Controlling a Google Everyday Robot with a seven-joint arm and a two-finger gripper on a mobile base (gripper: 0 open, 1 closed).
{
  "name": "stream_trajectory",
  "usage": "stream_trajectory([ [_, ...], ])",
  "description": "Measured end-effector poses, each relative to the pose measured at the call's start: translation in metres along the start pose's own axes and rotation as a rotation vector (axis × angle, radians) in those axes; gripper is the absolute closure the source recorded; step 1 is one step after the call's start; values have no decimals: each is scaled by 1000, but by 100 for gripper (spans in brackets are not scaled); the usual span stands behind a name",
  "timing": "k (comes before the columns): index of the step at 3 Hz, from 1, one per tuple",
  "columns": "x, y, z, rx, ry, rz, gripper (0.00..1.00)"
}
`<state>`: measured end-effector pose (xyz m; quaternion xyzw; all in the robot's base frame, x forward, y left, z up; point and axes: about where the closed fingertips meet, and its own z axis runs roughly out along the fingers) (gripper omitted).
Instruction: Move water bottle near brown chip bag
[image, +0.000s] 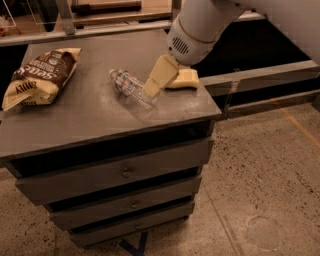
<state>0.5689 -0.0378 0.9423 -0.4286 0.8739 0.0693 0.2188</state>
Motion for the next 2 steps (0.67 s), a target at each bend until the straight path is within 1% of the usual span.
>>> stream_trajectory([
  [1, -19, 1, 23, -2, -53, 30, 0],
  [2, -32, 3, 46, -10, -100, 34, 0],
])
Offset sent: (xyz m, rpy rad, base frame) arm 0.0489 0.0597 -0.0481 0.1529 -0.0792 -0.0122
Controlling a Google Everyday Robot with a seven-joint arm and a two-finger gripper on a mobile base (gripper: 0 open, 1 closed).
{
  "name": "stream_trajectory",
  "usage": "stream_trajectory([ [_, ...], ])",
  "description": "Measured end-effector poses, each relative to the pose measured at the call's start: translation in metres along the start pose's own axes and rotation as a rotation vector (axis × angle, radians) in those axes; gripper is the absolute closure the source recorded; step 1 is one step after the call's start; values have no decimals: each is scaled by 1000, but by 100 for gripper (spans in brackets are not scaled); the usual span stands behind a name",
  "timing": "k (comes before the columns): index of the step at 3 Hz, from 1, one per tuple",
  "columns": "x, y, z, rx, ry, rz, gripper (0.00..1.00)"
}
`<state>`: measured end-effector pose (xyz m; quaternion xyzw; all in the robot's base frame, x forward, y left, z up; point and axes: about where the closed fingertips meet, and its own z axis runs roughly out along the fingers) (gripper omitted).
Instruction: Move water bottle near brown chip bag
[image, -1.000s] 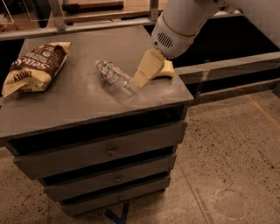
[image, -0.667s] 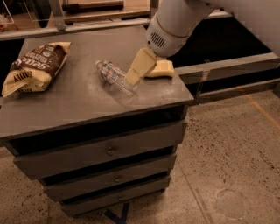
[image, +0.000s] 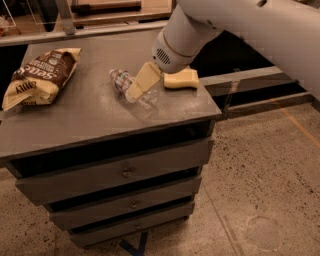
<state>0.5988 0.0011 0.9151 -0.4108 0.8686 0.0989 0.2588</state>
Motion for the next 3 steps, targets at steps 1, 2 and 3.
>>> stream_trajectory([
  [1, -3, 4, 21, -13, -40, -5, 0],
  [2, -4, 7, 40, -15, -68, -22, 0],
  [3, -8, 9, 54, -8, -91, -32, 0],
])
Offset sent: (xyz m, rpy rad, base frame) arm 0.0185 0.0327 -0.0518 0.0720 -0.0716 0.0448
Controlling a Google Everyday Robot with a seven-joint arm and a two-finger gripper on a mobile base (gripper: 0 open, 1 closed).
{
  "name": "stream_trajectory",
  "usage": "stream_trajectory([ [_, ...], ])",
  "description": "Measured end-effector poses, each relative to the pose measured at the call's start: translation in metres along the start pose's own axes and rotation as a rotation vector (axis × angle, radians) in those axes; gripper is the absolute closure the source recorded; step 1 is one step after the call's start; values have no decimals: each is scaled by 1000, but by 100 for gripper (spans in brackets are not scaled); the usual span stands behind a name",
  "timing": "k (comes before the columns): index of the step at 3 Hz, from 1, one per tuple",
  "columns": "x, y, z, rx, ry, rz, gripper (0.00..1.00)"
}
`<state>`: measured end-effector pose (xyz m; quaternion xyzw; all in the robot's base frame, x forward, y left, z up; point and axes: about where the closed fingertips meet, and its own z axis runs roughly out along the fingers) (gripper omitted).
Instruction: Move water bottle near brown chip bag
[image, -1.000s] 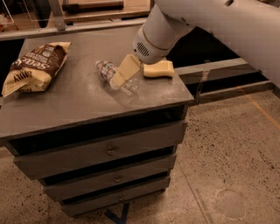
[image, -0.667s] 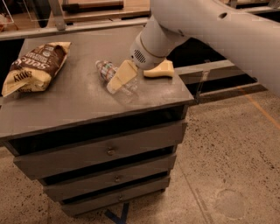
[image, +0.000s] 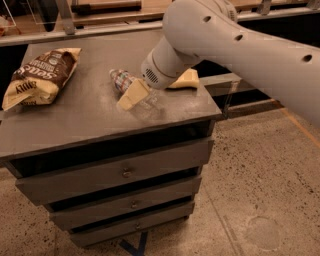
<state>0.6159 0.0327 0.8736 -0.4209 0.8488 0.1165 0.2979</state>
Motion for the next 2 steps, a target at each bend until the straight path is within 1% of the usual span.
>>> stream_trajectory([
  [1, -3, 2, 23, 10, -9, 19, 0],
  [2, -5, 1, 30, 13, -10, 23, 0],
])
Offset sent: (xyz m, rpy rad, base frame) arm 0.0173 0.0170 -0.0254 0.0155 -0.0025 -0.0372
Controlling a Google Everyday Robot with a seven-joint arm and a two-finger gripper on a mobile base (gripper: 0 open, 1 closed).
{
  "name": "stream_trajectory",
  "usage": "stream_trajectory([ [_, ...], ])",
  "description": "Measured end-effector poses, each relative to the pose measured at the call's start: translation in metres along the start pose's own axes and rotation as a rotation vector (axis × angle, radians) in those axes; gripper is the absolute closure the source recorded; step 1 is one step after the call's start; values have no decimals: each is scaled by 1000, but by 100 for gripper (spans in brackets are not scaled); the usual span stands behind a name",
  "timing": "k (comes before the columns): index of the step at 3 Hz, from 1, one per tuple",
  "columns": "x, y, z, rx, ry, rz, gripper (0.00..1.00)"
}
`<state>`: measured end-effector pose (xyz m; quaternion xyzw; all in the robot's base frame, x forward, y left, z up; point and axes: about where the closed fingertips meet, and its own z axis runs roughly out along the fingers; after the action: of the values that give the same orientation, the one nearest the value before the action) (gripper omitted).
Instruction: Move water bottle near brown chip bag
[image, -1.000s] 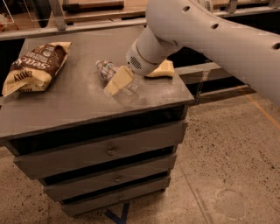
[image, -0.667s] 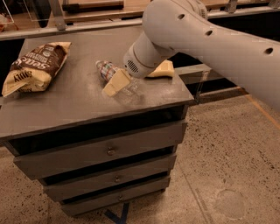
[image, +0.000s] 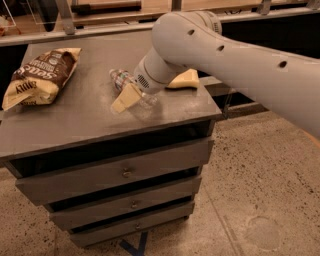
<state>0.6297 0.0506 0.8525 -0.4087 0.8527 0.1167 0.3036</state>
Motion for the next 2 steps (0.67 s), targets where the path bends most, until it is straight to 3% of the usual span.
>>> stream_trajectory([
  [2, 4, 1, 9, -8, 10, -3, 41],
])
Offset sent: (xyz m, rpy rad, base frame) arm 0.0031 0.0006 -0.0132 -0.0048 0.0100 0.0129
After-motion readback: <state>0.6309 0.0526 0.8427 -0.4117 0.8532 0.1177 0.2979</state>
